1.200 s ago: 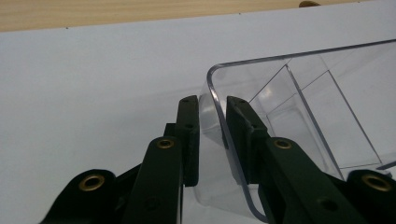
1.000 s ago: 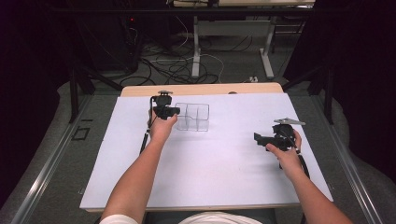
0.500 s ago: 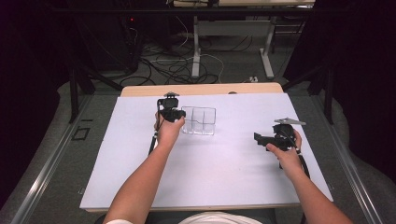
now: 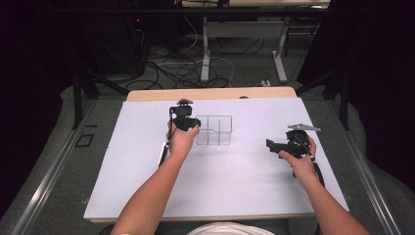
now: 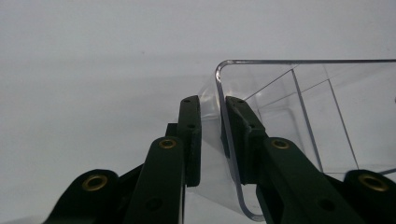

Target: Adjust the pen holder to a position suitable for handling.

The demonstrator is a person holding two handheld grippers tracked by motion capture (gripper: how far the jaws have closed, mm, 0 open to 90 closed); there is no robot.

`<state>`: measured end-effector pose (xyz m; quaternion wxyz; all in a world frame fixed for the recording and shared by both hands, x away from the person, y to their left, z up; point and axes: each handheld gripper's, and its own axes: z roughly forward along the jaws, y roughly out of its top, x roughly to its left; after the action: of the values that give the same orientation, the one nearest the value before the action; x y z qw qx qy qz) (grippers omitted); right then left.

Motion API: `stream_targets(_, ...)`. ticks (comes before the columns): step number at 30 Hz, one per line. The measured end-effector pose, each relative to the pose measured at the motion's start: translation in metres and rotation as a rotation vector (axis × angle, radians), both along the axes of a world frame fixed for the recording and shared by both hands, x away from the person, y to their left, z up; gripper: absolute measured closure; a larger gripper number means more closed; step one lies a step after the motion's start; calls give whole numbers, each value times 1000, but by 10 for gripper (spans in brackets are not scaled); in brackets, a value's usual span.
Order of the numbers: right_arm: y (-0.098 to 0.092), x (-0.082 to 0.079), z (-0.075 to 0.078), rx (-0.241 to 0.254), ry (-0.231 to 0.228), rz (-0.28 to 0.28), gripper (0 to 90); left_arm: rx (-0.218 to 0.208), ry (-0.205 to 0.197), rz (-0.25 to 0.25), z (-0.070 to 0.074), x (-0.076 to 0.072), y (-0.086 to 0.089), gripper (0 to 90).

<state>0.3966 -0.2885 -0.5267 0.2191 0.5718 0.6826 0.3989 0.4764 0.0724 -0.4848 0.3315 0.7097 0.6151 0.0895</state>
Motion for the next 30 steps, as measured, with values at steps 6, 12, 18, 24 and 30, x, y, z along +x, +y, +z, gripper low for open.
stream_targets(6, 1, 0, 0, 0, 2, 1, 2, -20, 8, -4, 0, -3, -2, 756)
stream_targets(12, 1, 0, -1, -3, 5, 3, 2, -38, 6, -17, 1, -3, 0, 741)
stream_targets(18, 1, 0, -1, -3, 4, 5, 2, -34, 14, -21, 2, -6, -1, 729)
stream_targets(24, 1, 0, -1, -3, 5, 3, 3, -43, 20, -27, 5, -10, -1, 725)
stream_targets(30, 1, 0, -1, -3, 4, 3, 3, -52, 21, -34, 6, -11, 0, 706)
